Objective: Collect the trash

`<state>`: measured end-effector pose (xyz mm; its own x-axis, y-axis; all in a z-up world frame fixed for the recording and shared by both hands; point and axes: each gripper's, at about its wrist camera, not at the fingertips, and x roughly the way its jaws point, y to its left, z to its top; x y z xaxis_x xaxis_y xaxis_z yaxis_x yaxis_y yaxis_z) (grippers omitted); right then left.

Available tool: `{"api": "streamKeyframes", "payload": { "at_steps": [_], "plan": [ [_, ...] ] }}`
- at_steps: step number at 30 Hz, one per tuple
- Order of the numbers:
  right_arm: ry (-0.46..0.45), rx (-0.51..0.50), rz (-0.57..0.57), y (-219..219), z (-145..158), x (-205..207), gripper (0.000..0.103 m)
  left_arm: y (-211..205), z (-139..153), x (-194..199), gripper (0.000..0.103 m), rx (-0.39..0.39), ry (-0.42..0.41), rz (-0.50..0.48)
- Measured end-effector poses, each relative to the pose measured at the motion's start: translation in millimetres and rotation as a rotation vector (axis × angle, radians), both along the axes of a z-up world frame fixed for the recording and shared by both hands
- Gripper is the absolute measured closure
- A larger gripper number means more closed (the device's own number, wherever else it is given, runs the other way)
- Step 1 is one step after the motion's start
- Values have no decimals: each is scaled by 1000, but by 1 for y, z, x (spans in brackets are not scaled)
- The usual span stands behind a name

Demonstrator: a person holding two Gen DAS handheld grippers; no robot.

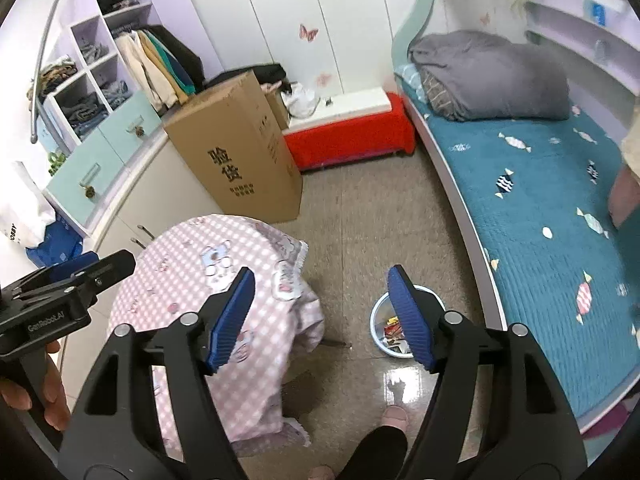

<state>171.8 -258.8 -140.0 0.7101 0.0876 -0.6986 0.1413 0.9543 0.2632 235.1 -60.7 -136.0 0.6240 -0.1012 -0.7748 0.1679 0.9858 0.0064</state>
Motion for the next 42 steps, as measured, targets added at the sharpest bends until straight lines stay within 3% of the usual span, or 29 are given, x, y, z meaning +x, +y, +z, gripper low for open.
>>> {"api": "streamKeyframes", "payload": {
  "at_steps": [9,22,27,42],
  "plan": [
    [-121,-76,-67,62,46,-100,25,45,46,-105,18,-25,-137,-54],
    [-275,-209,-137,95,86,-200,19,57,88,-197,13,-96,-286,-108],
    [-301,-219,-148,92,88,-219,16,51,93,-224,13,-115,-352,-131],
    [-326,-231,-151,76,91,-245,15,28,104,-257,11,-88,-424,-151]
  ]
}}
